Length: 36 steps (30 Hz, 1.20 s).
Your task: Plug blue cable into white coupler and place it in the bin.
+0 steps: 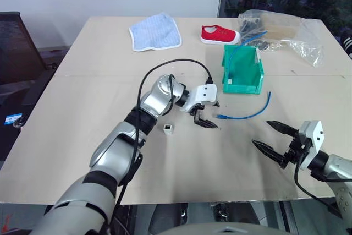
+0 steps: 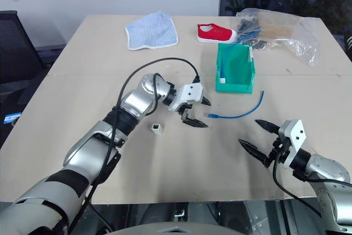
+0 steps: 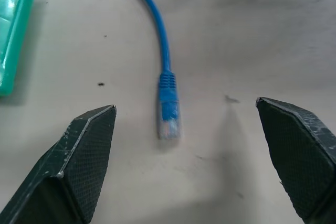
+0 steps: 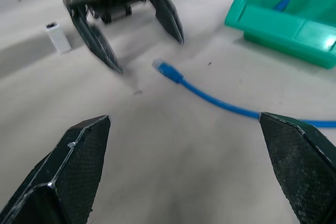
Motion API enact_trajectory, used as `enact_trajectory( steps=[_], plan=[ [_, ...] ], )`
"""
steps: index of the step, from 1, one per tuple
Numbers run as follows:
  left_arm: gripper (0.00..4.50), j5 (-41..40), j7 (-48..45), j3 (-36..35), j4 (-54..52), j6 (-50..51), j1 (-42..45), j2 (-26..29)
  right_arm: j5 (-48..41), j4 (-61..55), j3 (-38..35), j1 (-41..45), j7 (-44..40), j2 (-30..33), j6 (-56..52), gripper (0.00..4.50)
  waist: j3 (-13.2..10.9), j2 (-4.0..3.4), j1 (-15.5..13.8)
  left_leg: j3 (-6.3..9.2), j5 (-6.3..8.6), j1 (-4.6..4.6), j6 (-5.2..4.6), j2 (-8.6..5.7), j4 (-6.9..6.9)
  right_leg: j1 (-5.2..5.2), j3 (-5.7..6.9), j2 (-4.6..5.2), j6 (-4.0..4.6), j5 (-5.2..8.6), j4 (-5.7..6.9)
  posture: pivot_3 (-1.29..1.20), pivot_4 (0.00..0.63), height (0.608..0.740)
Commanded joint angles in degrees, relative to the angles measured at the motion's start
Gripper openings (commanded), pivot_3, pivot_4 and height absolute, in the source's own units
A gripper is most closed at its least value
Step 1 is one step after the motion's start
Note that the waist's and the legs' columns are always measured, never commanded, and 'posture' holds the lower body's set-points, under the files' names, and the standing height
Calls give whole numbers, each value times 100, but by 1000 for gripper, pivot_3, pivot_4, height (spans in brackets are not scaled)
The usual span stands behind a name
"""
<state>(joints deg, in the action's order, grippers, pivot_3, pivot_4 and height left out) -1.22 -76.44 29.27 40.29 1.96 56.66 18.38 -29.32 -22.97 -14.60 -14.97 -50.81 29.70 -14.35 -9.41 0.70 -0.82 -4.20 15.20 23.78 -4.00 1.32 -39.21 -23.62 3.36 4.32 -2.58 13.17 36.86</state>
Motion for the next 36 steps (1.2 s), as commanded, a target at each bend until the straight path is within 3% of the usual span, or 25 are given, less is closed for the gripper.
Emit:
enact_trajectory(
  steps=[1, 18, 21, 25, 26, 27, 29, 30, 32, 36],
  plan=[
    [4403, 233, -81, -24, 428, -277, 222, -177, -82, -333, -128, -275, 87, -144, 337, 4454, 0, 0, -26, 4, 0, 1, 0, -1, 0, 0, 5, 0, 0, 0, 0, 0, 150, 740],
    [4403, 758, 145, -297, 1412, -883, 402, -664, -100, -270, 97, -411, -39, 83, 330, 4454, 6, 3, -153, 3, 9, 2, -17, -10, -17, 9, 6, 19, -1, -2, 1, 0, 150, 740],
    [3702, 786, 125, -332, 1459, -915, 405, -701, -92, -240, 129, -363, -33, 91, 335, 4500, 6, 3, -146, 3, 10, 2, -18, -11, -20, 10, 6, 20, -1, -2, 1, 0, 150, 740],
    [1796, 818, 52, -375, 1438, -974, 362, -727, -84, -232, 142, -342, -28, 89, 338, 4500, 6, 2, -133, 3, 10, 2, -18, -8, -19, 9, 5, 16, -2, -2, 1, 0, 150, 740],
    [1744, 818, 40, -387, 1443, -1007, 354, -733, -83, -234, 151, -336, -22, 85, 331, 4500, 6, 3, -133, 3, 10, 2, -18, -7, -19, 9, 6, 14, -2, -2, 1, 0, 150, 740],
    [1009, 816, 23, -401, 1448, -1043, 348, -739, -96, -240, 160, -333, -21, 87, 305, 4500, 6, 2, -133, 4, 10, 2, -18, -7, -18, 8, 6, 13, -2, -2, 1, 0, 150, 740],
    [612, 705, -80, -492, 1427, -1128, 318, -765, -174, -294, 191, -357, -36, 128, 157, 4500, 6, 2, -133, 4, 10, 2, -18, -7, -16, 8, 7, 13, -2, -2, 1, 0, 150, 740],
    [10, 611, -184, -554, 1383, -1098, 296, -781, -257, -337, 202, -383, -39, 140, 57, 4500, 6, 2, -133, 4, 10, 2, -18, -7, -16, 8, 7, 13, -2, -1, 0, 0, 150, 740],
    [10, 524, -305, -626, 1339, -1050, 273, -799, -354, -384, 214, -409, -31, 157, -45, 4500, 6, 2, -134, 4, 10, 3, -18, -7, -16, 7, 6, 13, -2, -1, 0, 0, 150, 740],
    [10, -208, -640, -1206, 966, 293, 326, -1034, -1510, -760, 150, -558, 301, 129, -1143, 4500, 5, 3, -130, 5, 10, 4, -18, -5, -18, 7, 7, 14, -1, -2, 1, 0, 150, 740]
  ],
)
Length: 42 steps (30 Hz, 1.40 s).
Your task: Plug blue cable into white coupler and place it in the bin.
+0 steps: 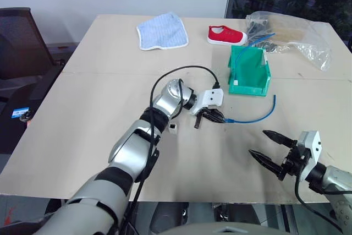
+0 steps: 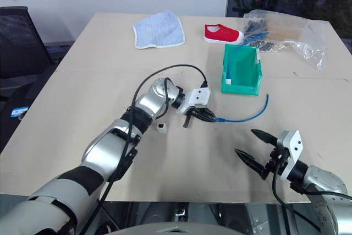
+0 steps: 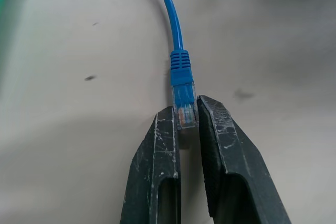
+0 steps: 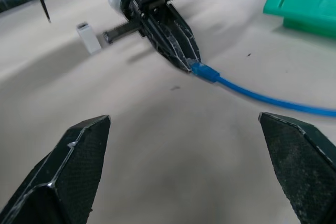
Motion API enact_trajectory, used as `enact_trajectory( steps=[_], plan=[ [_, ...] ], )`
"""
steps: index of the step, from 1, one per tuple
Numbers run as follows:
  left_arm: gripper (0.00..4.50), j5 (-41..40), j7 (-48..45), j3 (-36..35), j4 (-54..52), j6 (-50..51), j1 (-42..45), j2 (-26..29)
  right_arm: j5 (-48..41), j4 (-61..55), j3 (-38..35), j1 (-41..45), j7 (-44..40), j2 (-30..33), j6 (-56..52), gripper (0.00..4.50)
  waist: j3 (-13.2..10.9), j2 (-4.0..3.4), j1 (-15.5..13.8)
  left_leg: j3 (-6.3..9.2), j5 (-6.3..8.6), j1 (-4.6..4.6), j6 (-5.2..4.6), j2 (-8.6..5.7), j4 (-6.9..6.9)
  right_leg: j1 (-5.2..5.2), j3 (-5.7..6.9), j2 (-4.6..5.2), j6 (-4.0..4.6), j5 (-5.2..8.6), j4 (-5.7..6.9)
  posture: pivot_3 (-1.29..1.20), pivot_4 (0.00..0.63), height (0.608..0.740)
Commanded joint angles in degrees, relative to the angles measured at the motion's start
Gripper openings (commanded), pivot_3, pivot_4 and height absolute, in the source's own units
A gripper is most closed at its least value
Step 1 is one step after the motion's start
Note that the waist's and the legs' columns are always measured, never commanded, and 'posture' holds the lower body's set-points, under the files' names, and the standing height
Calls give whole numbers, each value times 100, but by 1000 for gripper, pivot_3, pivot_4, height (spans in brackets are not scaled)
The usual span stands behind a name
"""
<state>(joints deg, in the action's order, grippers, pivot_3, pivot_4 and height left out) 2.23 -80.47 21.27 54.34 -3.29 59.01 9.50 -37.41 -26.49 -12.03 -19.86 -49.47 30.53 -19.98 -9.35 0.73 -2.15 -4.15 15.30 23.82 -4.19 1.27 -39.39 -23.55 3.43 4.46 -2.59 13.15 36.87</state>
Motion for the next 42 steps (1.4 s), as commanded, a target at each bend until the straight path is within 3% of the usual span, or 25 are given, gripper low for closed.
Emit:
enact_trajectory(
  steps=[1, 4, 8, 18, 19, 20, 28, 33, 34, 36, 38, 40, 42],
  plan=[
    [10, -744, -359, -517, -599, 1284, 104, -181, -849, -464, -89, -97, 215, 72, -750, 4500, 0, 0, 2, 0, 0, 0, 0, 1, -1, 0, 0, 0, 0, 0, 0, 0, 150, 740],
    [10, -1445, -792, -789, -1342, 2927, 133, -185, -1499, -578, -113, 104, 521, -86, -1137, 4500, 0, 0, 23, 1, 0, 1, 0, 1, -2, 0, -1, 1, 0, 0, 1, 0, 150, 740],
    [10, -2038, -856, -1019, -2032, 4215, 132, -127, -2287, -623, -158, 644, 1105, -403, -1391, 4500, 1, -1, 123, 3, 0, -1, 0, 2, -1, 0, -3, -1, 0, 0, 2, 0, 150, 740],
    [10, -2555, -633, -1173, -2398, 5036, 160, -26, -3643, -509, -312, 1663, 2274, -981, -1412, 4500, 1, -2, 128, 4, -1, -1, 2, 1, 0, -1, -6, -5, 0, 0, 8, 0, 150, 740],
    [0, -2570, -619, -1164, -2401, 5040, 158, -18, -3704, -494, -335, 1720, 2338, -994, -1391, 3958, 1, -2, 131, 3, -1, 0, 2, 0, 0, -1, -7, -4, 0, 0, 8, 0, 150, 740],
    [0, -2577, -605, -1158, -2402, 5043, 156, -15, -3758, -495, -338, 1744, 2316, -973, -1407, 3789, 1, -2, 132, 1, -1, 0, 2, 0, 0, -1, -10, -3, 0, 0, 7, 0, 150, 740],
    [0, -2713, -563, -1151, -2327, 5151, 212, -8, -3854, -558, -313, 1707, 2297, -907, -1458, 9, 1, -2, 138, 1, -1, -2, 1, 0, 0, -2, -10, -6, 0, 0, 9, 0, 150, 740],
    [0, -2873, -577, -1272, -2438, 5077, 213, -18, -3820, -561, -253, 1728, 2370, -933, -1456, 9, 1, -2, 137, 0, -1, -3, 1, 0, 0, -2, -11, -6, 0, 0, 9, 0, 150, 740],
    [1010, -2928, -679, -1249, -2583, 5097, 180, 35, -3794, -548, -250, 1739, 2400, -946, -1437, 0, 1, -2, 138, 0, -1, -3, 1, 0, 0, -2, -12, -6, 0, 0, 9, 0, 150, 740],
    [1799, -2863, -405, -1299, -2733, 5045, 186, 82, -3782, -516, -255, 1749, 2417, -944, -1422, 0, 0, -3, 138, 0, -1, -3, 1, 1, 0, -2, -12, -6, 0, 0, 9, 0, 150, 740],
    [2952, -2933, 8, -1586, -2960, 5179, 259, 196, -3821, -513, -310, 1743, 2454, -939, -1393, 0, 0, -3, 136, 1, -1, -3, 1, 1, 1, -2, -13, -6, 0, 0, 9, 0, 150, 740],
    [3675, -3199, -9, -1788, -3697, 5464, 146, 588, -3805, -489, -364, 1700, 2478, -947, -1356, 0, -1, -3, 146, 0, -1, -2, 1, 1, 1, -3, -14, -5, 0, 0, 9, 0, 150, 740],
    [3675, -3592, 76, -2065, -4756, 5838, -111, 1098, -3720, -438, -371, 1605, 2413, -946, -1332, 0, -2, -6, 215, -2, -1, -2, 3, 4, 6, -11, -26, -6, 0, -1, 11, 0, 150, 740]
  ],
)
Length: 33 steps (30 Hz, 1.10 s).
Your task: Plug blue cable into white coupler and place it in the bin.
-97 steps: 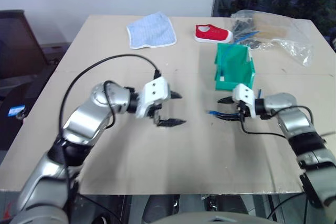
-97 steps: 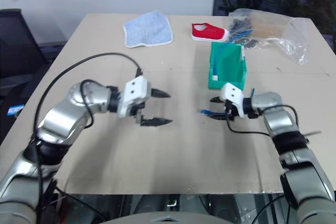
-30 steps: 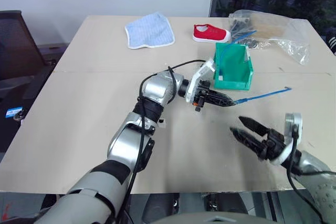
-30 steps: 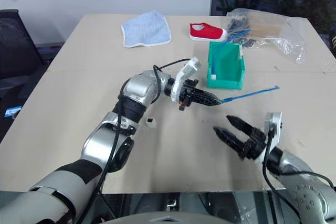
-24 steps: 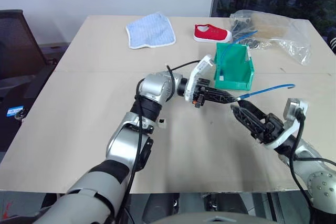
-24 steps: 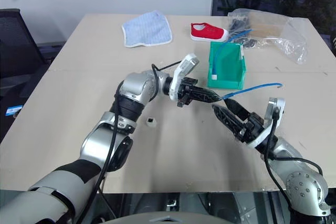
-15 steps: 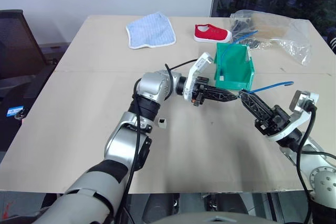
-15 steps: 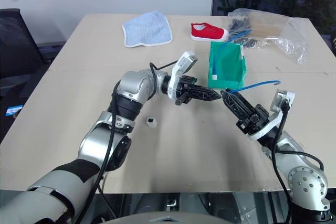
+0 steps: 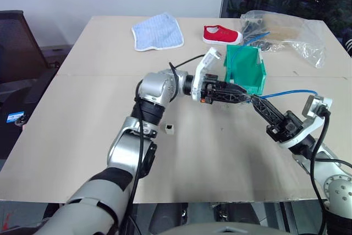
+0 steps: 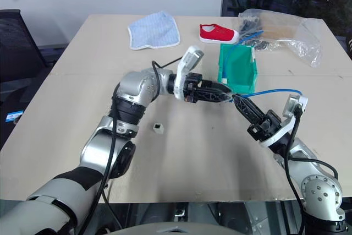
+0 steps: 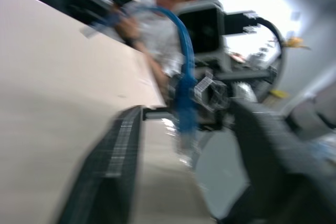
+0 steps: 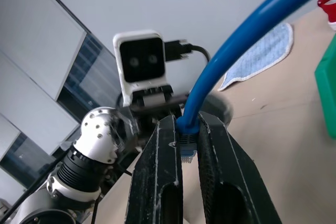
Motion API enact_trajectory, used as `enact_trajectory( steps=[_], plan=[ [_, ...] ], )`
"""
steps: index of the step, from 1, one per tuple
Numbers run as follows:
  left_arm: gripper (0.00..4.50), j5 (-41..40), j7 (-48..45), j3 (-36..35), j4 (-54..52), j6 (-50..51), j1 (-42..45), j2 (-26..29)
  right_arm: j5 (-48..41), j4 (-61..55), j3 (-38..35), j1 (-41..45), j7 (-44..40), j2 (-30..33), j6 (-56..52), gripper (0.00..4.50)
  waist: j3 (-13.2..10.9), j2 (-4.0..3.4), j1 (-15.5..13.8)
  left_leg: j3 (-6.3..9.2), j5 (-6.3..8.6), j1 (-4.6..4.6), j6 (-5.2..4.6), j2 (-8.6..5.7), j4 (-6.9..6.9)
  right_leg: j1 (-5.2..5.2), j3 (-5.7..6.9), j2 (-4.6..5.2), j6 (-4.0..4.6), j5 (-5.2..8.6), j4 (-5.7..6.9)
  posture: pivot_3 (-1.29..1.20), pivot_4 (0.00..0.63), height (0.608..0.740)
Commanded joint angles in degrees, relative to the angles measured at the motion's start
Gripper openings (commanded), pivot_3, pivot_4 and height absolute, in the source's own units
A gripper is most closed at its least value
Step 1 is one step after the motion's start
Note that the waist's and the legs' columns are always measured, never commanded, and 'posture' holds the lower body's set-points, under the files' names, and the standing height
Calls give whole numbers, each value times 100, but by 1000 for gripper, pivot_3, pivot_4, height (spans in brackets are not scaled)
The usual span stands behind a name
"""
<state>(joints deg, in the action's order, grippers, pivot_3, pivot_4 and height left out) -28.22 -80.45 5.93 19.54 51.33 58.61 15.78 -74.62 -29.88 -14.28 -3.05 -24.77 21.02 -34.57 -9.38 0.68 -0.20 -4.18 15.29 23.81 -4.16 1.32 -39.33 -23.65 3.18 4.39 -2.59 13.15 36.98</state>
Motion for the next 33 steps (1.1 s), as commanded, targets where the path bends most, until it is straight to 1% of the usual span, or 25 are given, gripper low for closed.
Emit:
enact_trajectory(
  steps=[1, 4, 6, 7, 8, 10, 13, 14, 15, 16, 17, 18, 20, 22, 24, 27, 33],
  plan=[
    [3675, -767, 203, -717, -1826, 581, -240, 727, 34, -73, -147, -112, -79, 7, 134, 0, 1, -1, 57, 2, -5, -2, 9, 1, 4, 0, -12, 1, 0, 0, 3, 0, 150, 740],
    [3675, -916, 797, -1039, -3140, 827, -868, 1358, 102, 24, -161, -133, -118, 28, 149, 0, 4, -9, 77, 5, -14, -8, 26, 6, 14, -1, -19, 1, 0, 0, 3, 0, 150, 740],
    [3675, -763, 1388, -1213, -3868, 734, -1428, 1600, 188, 112, -168, -127, -187, 72, 146, 0, 4, -9, 60, 5, -15, -10, 28, 4, 16, 1, -20, 5, 0, 1, 4, 0, 150, 740],
    [3675, -717, 1775, -1399, -4372, 731, -1931, 1643, 280, 184, -173, -106, -238, 102, 166, 0, 4, -9, 46, 4, -15, -12, 28, 1, 14, 2, -20, 8, 0, 0, 3, 0, 150, 740],
    [3675, -636, 2069, -1534, -4894, 553, -2482, 1647, 336, 255, -179, -78, -275, 132, 168, 0, 5, -8, 38, 5, -15, -12, 27, -2, 13, 7, -19, 14, 0, 0, 7, 0, 150, 740],
    [3675, -529, 2830, -1776, -5861, 422, -3538, 1385, 358, 387, -199, 2, -306, 174, 150, 0, 6, -7, 55, -5, -14, -15, 27, -4, 11, 10, -32, 17, 1, 0, -4, 0, 150, 740],
    [3675, -21, 3748, -1761, -6824, -76, -4883, 1079, 392, 502, -161, 109, -330, 186, 105, 0, 9, 6, 46, -8, -14, -11, 27, -7, 7, 9, -38, 26, 1, -2, -8, 0, 150, 740],
    [3954, 256, 3997, -1662, -7034, -342, -5252, 1045, 408, 524, -135, 128, -352, 193, 75, 0, 9, 6, 32, -8, -14, -13, 27, -7, 7, 11, -39, 43, 0, -3, -10, 0, 150, 740],
    [4210, 395, 4314, -1641, -7225, -483, -5600, 872, 430, 546, -108, 153, -373, 199, 48, 0, 10, 5, -12, -9, -14, -15, 27, -7, 9, 11, -38, 50, 0, -3, -8, 0, 150, 740],
    [4456, 478, 4584, -1628, -7358, -594, -5854, 718, 446, 565, -92, 173, -388, 207, 25, 0, 11, 4, -47, -4, -14, -16, 27, -8, 9, 11, -32, 50, 3, -3, -5, 0, 150, 740],
    [4456, 631, 4843, -1586, -7479, -724, -6123, 593, 451, 587, -82, 200, -402, 216, 1, 0, 14, 2, -76, -4, -14, -18, 26, -7, 9, 11, -31, 50, 4, -3, -3, 0, 150, 740],
    [4456, 798, 5128, -1543, -7571, -805, -6381, 456, 456, 618, -69, 238, -415, 231, -28, 0, 20, -2, -75, 0, -4, -18, 10, -7, 9, 11, -24, 51, 26, 6, -1, 0, 150, 740],
    [4456, 1117, 5584, -1464, -7609, -979, -6812, 250, 464, 674, -68, 295, -452, 261, -84, 0, 28, -7, -71, -3, -1, -21, 6, -8, 9, 14, -29, 54, 31, 7, -3, 0, 150, 740],
    [4456, 1533, 5725, -1186, -7405, -1321, -7390, 352, 478, 746, -78, 362, -468, 298, -130, 0, 29, -7, -67, -3, -1, -19, 4, -8, 9, 13, -29, 53, 32, 7, -3, 0, 150, 740],
    [4456, 1619, 5810, -1021, -7145, -1529, -7735, 291, 475, 759, -86, 411, -451, 327, -180, 0, 37, -22, -61, -4, 0, -20, 3, -7, 11, 12, -28, 52, 33, 8, -4, 0, 150, 740],
    [4456, 1560, 5857, -816, -6793, -1682, -7787, 160, 430, 696, -87, 457, -360, 335, -233, 0, 37, -23, -76, 0, 1, -15, 1, -7, 12, 8, -21, 51, 33, 9, -6, 0, 150, 740],
    [4456, 1745, 5951, -421, -6225, -1821, -7360, 188, 333, 559, -121, 579, -121, 305, -323, 0, 38, -23, -61, -1, 2, -13, -1, -8, 12, 8, -19, 48, 32, 8, -9, 0, 150, 740]
  ],
)
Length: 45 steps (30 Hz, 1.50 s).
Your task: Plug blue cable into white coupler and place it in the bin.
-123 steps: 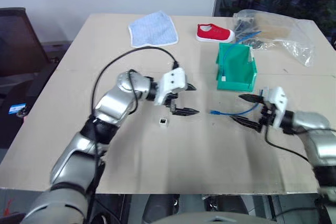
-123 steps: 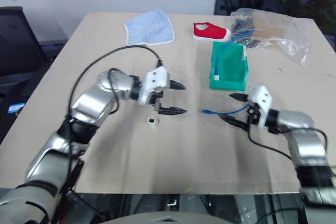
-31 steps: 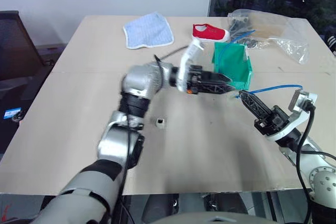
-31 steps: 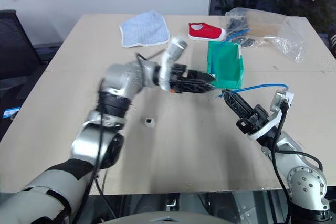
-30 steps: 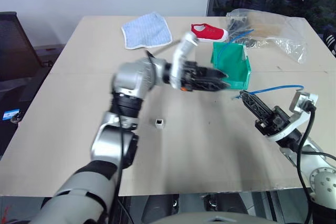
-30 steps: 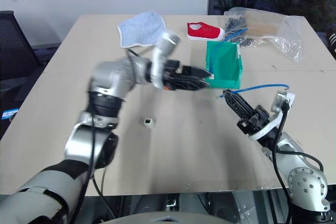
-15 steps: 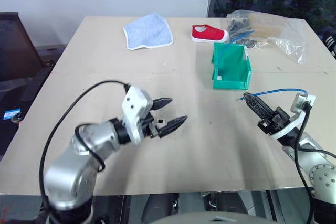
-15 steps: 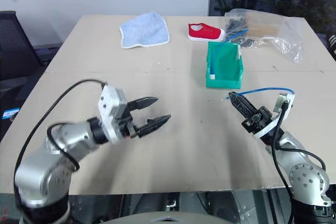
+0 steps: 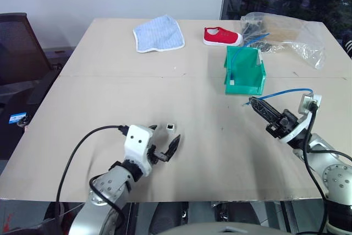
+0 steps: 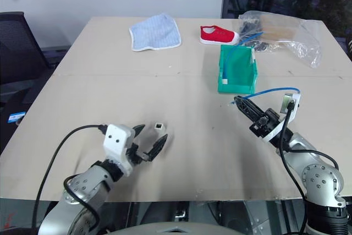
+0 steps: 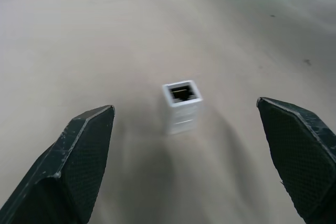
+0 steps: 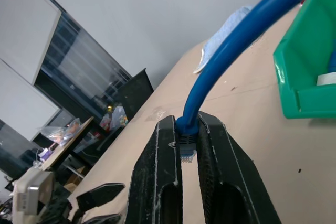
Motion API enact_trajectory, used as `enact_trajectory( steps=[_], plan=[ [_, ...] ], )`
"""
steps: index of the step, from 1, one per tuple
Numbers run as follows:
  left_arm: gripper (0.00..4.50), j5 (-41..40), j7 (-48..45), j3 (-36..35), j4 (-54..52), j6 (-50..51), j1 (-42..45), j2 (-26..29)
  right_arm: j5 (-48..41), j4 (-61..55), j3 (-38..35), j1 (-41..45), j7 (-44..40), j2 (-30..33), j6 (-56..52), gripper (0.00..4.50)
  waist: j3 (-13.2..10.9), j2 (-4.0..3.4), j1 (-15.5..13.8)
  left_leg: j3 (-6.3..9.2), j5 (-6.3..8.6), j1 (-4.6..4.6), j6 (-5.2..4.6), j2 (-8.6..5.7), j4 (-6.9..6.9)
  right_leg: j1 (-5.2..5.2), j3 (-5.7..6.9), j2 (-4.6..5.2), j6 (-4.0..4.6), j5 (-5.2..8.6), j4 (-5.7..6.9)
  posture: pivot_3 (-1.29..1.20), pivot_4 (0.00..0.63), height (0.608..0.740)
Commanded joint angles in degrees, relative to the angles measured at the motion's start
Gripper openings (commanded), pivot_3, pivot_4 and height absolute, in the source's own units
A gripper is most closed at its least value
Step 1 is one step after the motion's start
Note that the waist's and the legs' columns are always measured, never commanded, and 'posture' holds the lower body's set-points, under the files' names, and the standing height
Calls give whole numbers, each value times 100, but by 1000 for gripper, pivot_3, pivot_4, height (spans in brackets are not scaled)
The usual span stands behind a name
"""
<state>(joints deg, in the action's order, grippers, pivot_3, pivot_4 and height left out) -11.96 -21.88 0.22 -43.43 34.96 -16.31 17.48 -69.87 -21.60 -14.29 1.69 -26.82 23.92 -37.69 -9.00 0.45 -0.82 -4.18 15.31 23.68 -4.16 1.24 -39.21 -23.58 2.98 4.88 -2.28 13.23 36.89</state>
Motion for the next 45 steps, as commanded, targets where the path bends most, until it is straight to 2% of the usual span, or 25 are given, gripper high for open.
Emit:
enact_trajectory(
  steps=[1, 12, 15, 21, 22, 26, 29, 32, 34, 36, 38, 39, 42, 45],
  plan=[
    [4456, 172, 138, 215, 146, -184, 199, 18, -145, -277, -128, 120, 113, 14, -9, 0, 0, 0, 1, 0, 0, 0, 0, 0, 1, 0, 0, -3, 0, 0, -1, 0, 150, 740],
    [4456, 472, 524, 675, 673, 6, 616, -112, -144, -302, -195, 306, 307, 68, -1, 0, 0, 0, 1, 0, 0, 1, -1, 1, 1, 0, -3, -27, -8, -4, -2, 0, 150, 740],
    [3624, 535, 623, 706, 752, -58, 622, -140, -96, -276, -194, 363, 323, 73, 17, 0, 0, 0, 1, 0, 0, 1, -1, 2, 1, 0, -3, -26, -8, -4, -2, 0, 150, 740],
    [688, 546, 711, 679, 802, -63, 603, -159, -56, -219, -175, 469, 334, 81, 15, 0, 0, 0, -1, 0, 1, 2, -1, 3, 1, -1, -3, -18, -7, -4, -2, 0, 150, 740],
    [542, 543, 722, 667, 807, -64, 605, -154, -46, -208, -165, 496, 331, 78, 17, 0, 0, 0, 0, 0, 1, 2, -1, 3, 1, -1, -3, -10, -7, -4, -2, 0, 150, 740],
    [566, 384, 440, 594, 921, -281, 767, -27, 5, -195, -99, 662, 192, 131, -6, 0, 0, -1, 2, 0, 1, 2, -1, 3, 1, -2, 0, 1, -6, -3, -2, 0, 150, 740],
    [566, -469, -575, 320, 1551, -567, 1555, 40, 300, -197, 221, 1078, -340, 476, -147, 0, -2, -4, -7, 2, 0, 3, -1, 2, 1, -3, 12, -3, -1, -1, -2, 0, 150, 740],
    [566, -699, -1233, 321, 2175, -831, 2161, 201, 633, -71, 494, 1372, -704, 704, -186, 0, 0, -1, -4, 2, 0, 2, -2, 1, -2, -1, 28, -25, -1, -1, -1, 0, 150, 740],
    [566, -883, -2342, 624, 3062, -971, 2979, 436, 1400, 99, 1095, 1729, -1230, 1058, -110, 0, 0, -6, -2, 0, 0, 4, -2, 0, -1, -1, 27, -30, -11, -7, -3, 0, 150, 740],
    [566, -688, -3283, 1039, 4093, -1442, 3773, 603, 2084, 257, 1572, 1982, -1802, 1219, 267, 0, -1, -5, -10, -5, -1, 8, -3, -5, -2, -6, 31, -40, -19, -11, -3, 0, 150, 740],
    [566, -480, -3696, 1254, 4724, -1882, 4160, 664, 2389, 409, 1716, 2104, -2079, 1178, 536, 0, -1, -4, -3, -6, -1, 10, -3, -6, -2, -6, 28, -45, -25, -13, -8, 0, 150, 740],
    [566, -407, -3878, 1327, 5046, -2087, 4345, 652, 2533, 507, 1755, 2165, -2153, 1110, 684, 0, 0, -3, 2, -7, -1, 12, -2, -6, -2, -7, 26, -47, -26, -13, -12, 0, 150, 740],
    [566, -102, -4818, 1662, 6874, -2916, 5490, 359, 3383, 957, 2233, 2388, -2715, 1116, 1338, 0, -8, 5, -6, -13, -6, 13, 7, -7, -3, -7, 24, -46, -32, -13, -12, 0, 150, 740],
    [566, 167, -5383, 1826, 8087, -3628, 6133, 113, 3820, 1299, 2390, 2494, -2949, 1028, 1706, 0, -10, 9, -6, -11, -3, 20, 1, -21, -8, -9, 31, -50, -34, -13, -13, 0, 150, 740]
  ],
)
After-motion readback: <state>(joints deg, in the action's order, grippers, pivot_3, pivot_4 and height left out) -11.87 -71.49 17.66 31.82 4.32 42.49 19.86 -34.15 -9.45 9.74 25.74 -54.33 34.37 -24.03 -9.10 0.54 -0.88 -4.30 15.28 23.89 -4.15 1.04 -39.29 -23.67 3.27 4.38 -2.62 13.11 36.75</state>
